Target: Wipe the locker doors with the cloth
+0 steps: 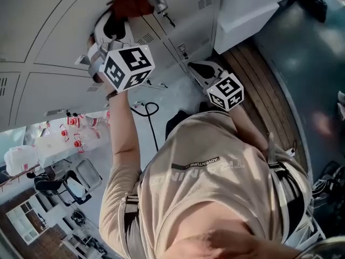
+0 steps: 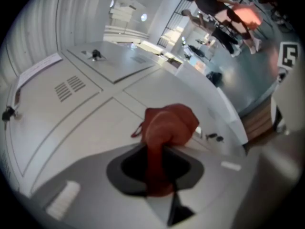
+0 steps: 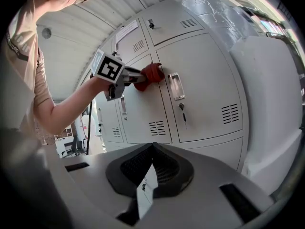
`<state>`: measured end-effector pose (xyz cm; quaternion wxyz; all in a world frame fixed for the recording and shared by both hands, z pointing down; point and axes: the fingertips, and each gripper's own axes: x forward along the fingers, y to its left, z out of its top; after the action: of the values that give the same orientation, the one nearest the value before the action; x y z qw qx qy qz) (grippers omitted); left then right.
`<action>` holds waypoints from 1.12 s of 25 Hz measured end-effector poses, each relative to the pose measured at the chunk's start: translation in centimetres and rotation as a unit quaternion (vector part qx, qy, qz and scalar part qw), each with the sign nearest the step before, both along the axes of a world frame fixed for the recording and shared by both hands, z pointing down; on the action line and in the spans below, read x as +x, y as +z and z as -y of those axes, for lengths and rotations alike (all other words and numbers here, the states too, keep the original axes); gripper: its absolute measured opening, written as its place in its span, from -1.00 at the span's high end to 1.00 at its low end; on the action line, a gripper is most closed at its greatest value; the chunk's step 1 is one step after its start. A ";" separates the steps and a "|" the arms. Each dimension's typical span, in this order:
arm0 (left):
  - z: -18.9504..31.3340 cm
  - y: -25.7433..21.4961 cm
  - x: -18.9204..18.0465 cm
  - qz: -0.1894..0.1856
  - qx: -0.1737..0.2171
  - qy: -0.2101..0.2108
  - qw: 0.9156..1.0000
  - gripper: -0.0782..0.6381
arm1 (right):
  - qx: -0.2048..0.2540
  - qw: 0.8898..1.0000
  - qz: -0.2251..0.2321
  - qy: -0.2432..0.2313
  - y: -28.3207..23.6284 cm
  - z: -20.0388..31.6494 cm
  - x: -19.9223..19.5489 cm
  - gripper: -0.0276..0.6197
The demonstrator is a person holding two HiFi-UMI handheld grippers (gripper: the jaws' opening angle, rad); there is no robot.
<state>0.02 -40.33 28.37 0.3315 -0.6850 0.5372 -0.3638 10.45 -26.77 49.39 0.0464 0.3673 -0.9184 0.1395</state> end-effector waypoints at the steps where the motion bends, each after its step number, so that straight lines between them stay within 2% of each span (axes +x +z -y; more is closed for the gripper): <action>1: 0.1 1.7 -0.2 -0.003 -0.013 -0.001 1.000 0.56 | 0.000 1.000 -0.001 -0.001 0.0 0.3 0.0 0.87; 5: 0.4 8.0 -0.2 -0.011 -0.069 -0.001 0.998 0.56 | -0.007 1.000 -0.006 -0.007 0.8 1.2 -0.3 0.87; 8: 0.4 13.4 -0.3 -0.014 -0.129 -0.001 0.992 0.56 | -0.010 1.000 -0.010 -0.015 1.1 1.6 -0.8 0.87; 12: 0.5 20.4 -0.4 -0.019 -0.206 0.001 0.978 0.56 | -0.014 1.000 -0.015 -0.020 1.4 2.3 -1.1 0.87; 16: 0.5 25.8 -0.5 -0.019 -0.262 -0.004 0.965 0.56 | -0.024 0.999 -0.019 -0.021 2.0 2.8 -0.8 0.87; 23: -0.5 33.3 -1.2 -0.007 -0.354 -0.013 0.935 0.56 | -0.038 0.999 -0.026 -0.025 2.6 3.2 -0.6 0.87; 26: -2.0 33.7 -1.6 -0.035 -0.370 0.000 0.928 0.56 | -0.036 0.999 -0.029 -0.028 2.2 3.3 -1.2 0.87; 28: -3.3 32.4 -1.7 -0.087 -0.369 0.011 0.925 0.56 | -0.033 0.998 -0.033 -0.032 1.8 3.3 -1.8 0.87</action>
<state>-1.69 -37.02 60.78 0.0112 -0.7936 0.3838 -0.4719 8.60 -30.06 51.23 0.0926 0.3406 -0.9226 0.1557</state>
